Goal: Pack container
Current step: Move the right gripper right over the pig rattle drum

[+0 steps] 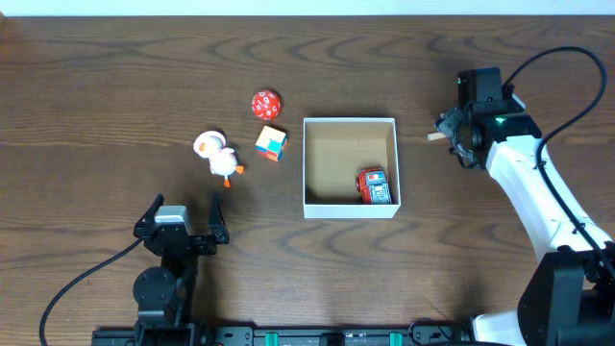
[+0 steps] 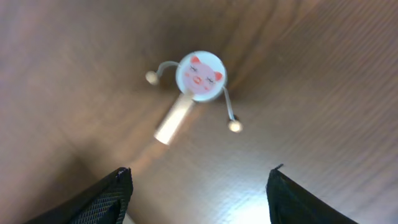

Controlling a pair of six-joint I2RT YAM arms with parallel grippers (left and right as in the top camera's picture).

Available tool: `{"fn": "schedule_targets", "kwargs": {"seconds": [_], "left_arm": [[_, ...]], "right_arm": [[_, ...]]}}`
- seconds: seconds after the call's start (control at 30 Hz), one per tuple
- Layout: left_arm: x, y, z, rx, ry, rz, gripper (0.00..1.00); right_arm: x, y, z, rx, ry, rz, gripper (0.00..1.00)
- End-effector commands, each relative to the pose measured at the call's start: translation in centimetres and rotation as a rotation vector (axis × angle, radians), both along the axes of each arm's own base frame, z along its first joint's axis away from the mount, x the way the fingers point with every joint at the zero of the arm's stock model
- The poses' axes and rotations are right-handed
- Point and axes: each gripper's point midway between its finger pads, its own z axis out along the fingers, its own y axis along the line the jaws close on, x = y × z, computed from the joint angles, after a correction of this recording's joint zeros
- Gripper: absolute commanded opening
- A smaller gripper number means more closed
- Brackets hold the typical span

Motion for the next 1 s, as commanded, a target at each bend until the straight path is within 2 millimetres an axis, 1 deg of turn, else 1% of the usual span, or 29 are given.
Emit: {"fn": "schedule_targets", "kwargs": {"seconds": [0.0, 0.07, 0.13, 0.33, 0.43, 0.53, 0.63, 0.77, 0.83, 0.97], "left_arm": [[0.0, 0.1, -1.7, 0.018, 0.042, 0.003, 0.98], [0.0, 0.1, -1.7, 0.018, 0.042, 0.003, 0.98], [0.0, 0.1, -1.7, 0.017, 0.042, 0.003, 0.98], [0.0, 0.1, -1.7, 0.017, 0.042, 0.003, 0.98], [0.0, 0.1, -1.7, 0.018, 0.042, 0.003, 0.98], [0.0, 0.1, -1.7, 0.017, 0.042, 0.003, 0.98], [0.0, 0.1, -1.7, 0.018, 0.042, 0.003, 0.98], [0.0, 0.1, -1.7, 0.017, 0.042, 0.003, 0.98], [0.0, 0.1, -1.7, 0.017, 0.042, 0.003, 0.98], [0.0, 0.1, -1.7, 0.018, 0.042, 0.003, 0.98]], "right_arm": [[1.4, 0.0, 0.6, 0.074, -0.075, -0.112, 0.70], [1.8, 0.3, 0.5, 0.090, -0.087, -0.108, 0.70], [1.8, 0.3, 0.0, 0.101, -0.080, -0.128, 0.70], [1.9, 0.3, -2.5, 0.131, -0.038, -0.197, 0.74], [2.1, 0.7, -4.1, 0.151, -0.009, -0.208, 0.72], [2.6, 1.5, -6.0, 0.204, 0.011, -0.224, 0.70], [3.3, 2.1, -7.0, 0.245, 0.008, -0.230, 0.67], [4.3, 2.3, -7.8, 0.259, -0.017, -0.233, 0.64], [5.0, 2.4, -7.7, 0.262, -0.040, -0.225, 0.64], [6.2, 2.5, -7.0, 0.224, -0.083, -0.140, 0.64]]}}
